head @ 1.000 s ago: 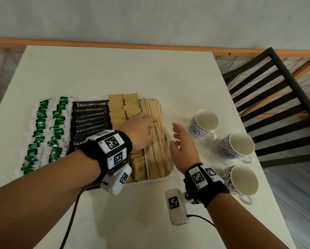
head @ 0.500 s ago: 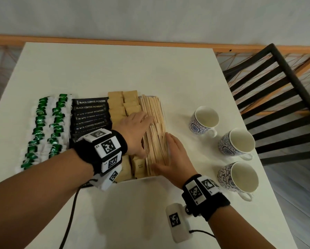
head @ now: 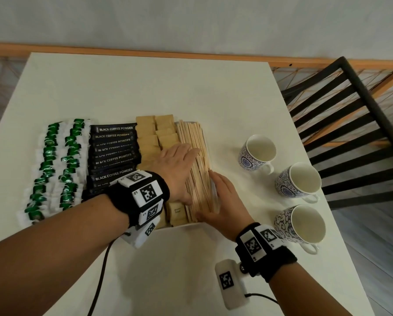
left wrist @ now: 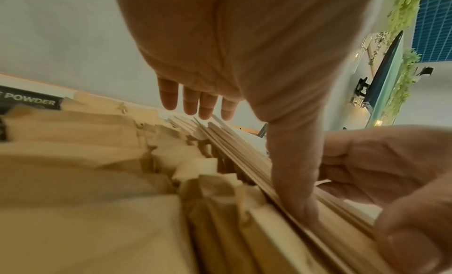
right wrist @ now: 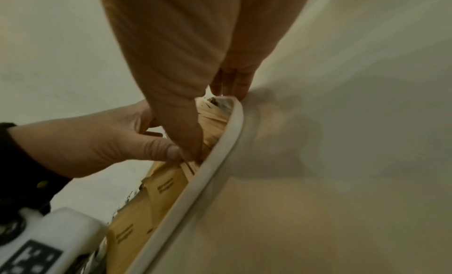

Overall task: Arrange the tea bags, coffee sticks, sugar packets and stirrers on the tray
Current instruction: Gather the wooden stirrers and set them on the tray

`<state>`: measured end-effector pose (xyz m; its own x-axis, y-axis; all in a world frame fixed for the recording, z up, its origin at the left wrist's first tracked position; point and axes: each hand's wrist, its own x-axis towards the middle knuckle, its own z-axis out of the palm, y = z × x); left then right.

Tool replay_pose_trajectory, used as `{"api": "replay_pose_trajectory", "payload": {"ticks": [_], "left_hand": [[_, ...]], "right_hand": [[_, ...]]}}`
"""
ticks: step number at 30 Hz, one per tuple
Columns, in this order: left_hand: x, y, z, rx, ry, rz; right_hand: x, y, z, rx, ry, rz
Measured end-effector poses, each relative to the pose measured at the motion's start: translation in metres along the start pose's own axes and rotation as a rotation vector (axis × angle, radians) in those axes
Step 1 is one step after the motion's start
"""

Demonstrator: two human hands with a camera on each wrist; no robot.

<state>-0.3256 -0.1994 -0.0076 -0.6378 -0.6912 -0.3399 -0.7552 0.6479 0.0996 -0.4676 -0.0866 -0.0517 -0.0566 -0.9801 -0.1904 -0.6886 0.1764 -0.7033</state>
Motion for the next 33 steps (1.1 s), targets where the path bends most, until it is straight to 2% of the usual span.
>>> {"api": "replay_pose_trajectory", "payload": {"ticks": [8,13,16,20,23,25,29,33], "left_hand": [[-0.002,-0.011,0.000,-0.042,-0.072,-0.045],[-0.007,-0.017,-0.003,-0.094,-0.051,-0.045],[-0.015,-0.023,-0.009,-0.160,-0.005,-0.053],[-0.040,-0.043,-0.018,-0.338,0.134,-0.086],[-0.071,-0.075,-0.019,-0.475,0.295,-0.173],[-0.097,-0.099,-0.014,-0.506,0.359,-0.285],[-0.153,-0.135,0.007,-0.567,0.376,-0.518],[-0.191,-0.151,0.038,-0.571,0.348,-0.582]], "right_hand": [[-0.003,-0.002,0.006,-0.093,0.004,0.014],[0.000,-0.004,0.007,-0.095,0.006,0.031],[-0.001,-0.004,0.004,0.002,0.046,0.030],[-0.009,0.003,0.000,0.121,0.110,0.125],[-0.015,0.007,-0.004,0.126,0.107,0.150],[-0.018,0.006,-0.005,0.111,0.125,0.169],[-0.012,-0.010,-0.001,0.065,0.137,0.189],[0.018,-0.032,0.007,0.061,0.147,0.175]]}}
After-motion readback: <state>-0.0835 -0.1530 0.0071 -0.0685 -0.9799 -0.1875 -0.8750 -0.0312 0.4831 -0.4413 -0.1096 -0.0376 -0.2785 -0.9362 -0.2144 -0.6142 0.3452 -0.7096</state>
